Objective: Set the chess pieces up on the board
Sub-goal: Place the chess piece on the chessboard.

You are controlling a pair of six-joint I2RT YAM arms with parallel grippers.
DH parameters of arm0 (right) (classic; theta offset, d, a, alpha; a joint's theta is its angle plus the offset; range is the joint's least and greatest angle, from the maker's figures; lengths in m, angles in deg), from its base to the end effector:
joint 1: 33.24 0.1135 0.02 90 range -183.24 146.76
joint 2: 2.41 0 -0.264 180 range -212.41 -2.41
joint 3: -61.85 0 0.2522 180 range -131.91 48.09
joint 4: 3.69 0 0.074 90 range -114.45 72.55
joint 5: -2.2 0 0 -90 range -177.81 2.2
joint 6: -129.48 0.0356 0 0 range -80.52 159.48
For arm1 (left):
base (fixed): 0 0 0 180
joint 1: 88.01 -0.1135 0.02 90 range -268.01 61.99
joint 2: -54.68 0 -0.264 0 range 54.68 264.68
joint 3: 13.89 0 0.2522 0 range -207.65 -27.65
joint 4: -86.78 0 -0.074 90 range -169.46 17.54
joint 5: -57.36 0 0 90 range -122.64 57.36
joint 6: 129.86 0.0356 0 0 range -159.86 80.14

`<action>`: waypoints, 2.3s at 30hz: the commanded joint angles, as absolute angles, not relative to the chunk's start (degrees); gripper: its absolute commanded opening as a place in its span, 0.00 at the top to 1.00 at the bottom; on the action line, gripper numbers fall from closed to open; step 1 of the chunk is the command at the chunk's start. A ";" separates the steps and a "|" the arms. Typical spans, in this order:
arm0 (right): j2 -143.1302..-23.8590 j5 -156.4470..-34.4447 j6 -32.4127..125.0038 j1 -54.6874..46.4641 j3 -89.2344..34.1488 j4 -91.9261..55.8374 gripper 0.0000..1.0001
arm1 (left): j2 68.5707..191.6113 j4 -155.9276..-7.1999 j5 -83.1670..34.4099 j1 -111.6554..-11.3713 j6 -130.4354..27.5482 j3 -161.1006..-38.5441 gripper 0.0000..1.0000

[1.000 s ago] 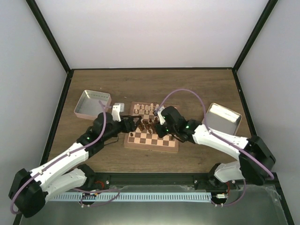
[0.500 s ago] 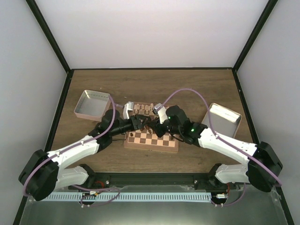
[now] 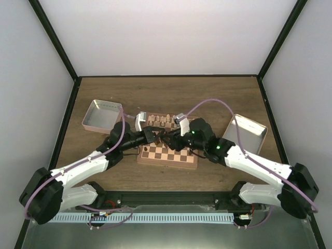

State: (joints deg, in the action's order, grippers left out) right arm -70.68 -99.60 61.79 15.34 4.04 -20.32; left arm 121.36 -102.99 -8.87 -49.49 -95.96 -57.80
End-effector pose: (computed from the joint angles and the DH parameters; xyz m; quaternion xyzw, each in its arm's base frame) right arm 0.1713 0.2052 0.2634 -0.2451 0.8141 0.3725 0.3720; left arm 0.1881 -0.1681 0.2343 0.0097 0.7764 -0.5570 0.2946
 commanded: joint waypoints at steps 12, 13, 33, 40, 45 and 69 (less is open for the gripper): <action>-60.98 -106.27 99.61 15.63 11.83 12.16 0.42 | 111.28 -114.02 -8.48 -49.38 -111.41 -58.64 0.93; -61.33 -106.70 100.62 15.63 11.75 13.27 0.45 | 110.48 -114.43 -8.92 -49.30 -113.04 -58.33 0.93; -69.26 -117.69 105.01 15.72 5.38 22.50 0.74 | 103.73 -112.11 -12.68 -49.35 -119.05 -56.58 0.93; -70.51 -117.08 104.87 15.67 4.94 20.48 0.65 | 104.09 -113.01 -12.62 -49.34 -118.99 -55.71 0.93; -70.57 -115.25 104.34 15.72 4.90 18.68 0.64 | 103.90 -112.37 -12.81 -49.34 -118.10 -55.65 0.93; -71.58 -112.64 104.72 15.76 3.38 16.60 0.77 | 103.11 -109.74 -14.03 -49.43 -115.53 -55.89 0.93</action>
State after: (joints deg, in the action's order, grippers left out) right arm -71.38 -112.27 104.73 15.60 6.42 13.95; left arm 103.35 -109.28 -14.58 -49.60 -116.07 -56.01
